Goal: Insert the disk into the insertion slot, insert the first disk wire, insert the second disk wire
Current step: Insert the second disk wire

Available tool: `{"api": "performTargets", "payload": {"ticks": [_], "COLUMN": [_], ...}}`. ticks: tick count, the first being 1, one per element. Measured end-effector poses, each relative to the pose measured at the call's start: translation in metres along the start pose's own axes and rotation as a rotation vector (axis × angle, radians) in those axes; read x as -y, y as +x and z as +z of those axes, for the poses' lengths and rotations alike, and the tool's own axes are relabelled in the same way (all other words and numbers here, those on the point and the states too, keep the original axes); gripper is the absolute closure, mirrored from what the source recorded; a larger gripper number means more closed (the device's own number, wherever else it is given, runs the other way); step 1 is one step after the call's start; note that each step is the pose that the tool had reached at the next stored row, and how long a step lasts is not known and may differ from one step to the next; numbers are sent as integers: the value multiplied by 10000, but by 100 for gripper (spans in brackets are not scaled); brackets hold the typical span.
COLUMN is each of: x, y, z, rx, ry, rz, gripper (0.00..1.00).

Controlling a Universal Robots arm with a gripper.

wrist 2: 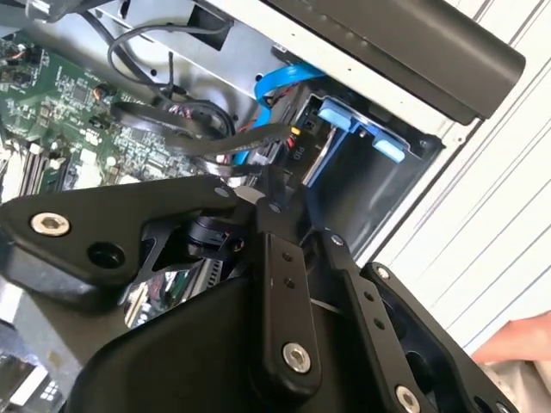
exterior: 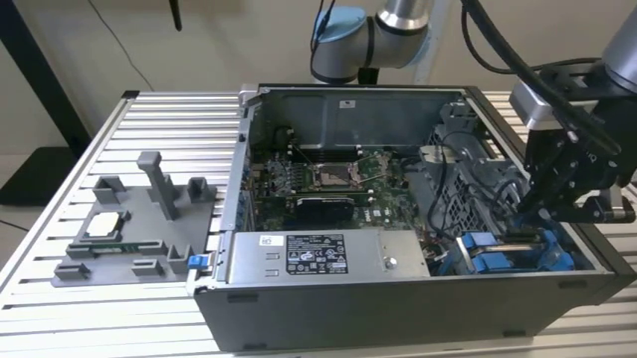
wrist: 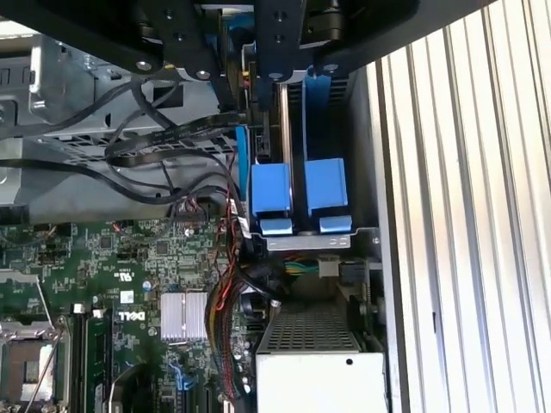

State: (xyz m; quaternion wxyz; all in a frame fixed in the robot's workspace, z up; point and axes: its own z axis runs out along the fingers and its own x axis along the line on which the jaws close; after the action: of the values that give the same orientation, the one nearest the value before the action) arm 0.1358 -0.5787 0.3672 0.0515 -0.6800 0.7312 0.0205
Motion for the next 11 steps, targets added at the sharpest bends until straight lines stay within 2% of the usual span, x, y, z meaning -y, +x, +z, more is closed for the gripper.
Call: {"api": "performTargets", "payload": {"ticks": [8,11], "x": [12,14], "y": [-30,-35], "z": [-292,-336], "rx": [-8,-7], "ry": [-77,-98], "rz": [9,12], "gripper": [0,0]}}
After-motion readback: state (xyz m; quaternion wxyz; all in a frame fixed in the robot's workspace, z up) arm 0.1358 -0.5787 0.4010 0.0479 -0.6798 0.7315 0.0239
